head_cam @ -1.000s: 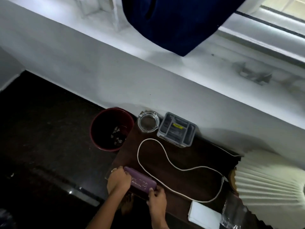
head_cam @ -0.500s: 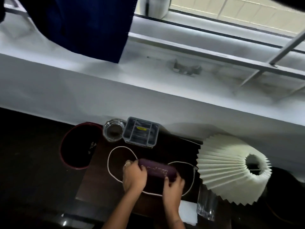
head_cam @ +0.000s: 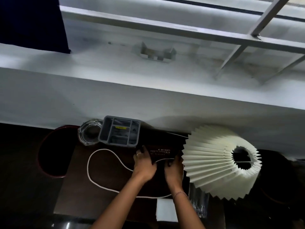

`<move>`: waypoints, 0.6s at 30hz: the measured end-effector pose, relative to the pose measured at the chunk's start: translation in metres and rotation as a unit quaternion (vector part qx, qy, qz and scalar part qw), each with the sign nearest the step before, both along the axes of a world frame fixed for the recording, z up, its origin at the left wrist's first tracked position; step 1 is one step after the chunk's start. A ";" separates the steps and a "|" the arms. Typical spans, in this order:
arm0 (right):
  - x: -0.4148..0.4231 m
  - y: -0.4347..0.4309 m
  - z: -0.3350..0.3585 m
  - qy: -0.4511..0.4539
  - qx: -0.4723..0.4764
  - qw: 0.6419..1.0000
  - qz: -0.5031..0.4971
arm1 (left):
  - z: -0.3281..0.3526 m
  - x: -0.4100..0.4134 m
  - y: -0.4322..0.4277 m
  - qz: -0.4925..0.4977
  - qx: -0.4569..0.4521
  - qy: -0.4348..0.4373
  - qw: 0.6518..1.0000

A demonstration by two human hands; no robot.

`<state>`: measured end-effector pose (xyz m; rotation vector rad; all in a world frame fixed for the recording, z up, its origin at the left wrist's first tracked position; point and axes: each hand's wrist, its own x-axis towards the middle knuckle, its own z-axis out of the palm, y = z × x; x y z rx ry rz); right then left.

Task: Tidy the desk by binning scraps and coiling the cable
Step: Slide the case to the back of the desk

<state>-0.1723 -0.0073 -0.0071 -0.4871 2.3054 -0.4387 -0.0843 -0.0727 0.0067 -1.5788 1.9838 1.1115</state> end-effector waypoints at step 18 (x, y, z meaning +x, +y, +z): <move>-0.002 -0.015 -0.012 0.099 -0.054 0.972 0.204 | -0.007 -0.014 0.004 -0.152 -0.151 0.001 0.977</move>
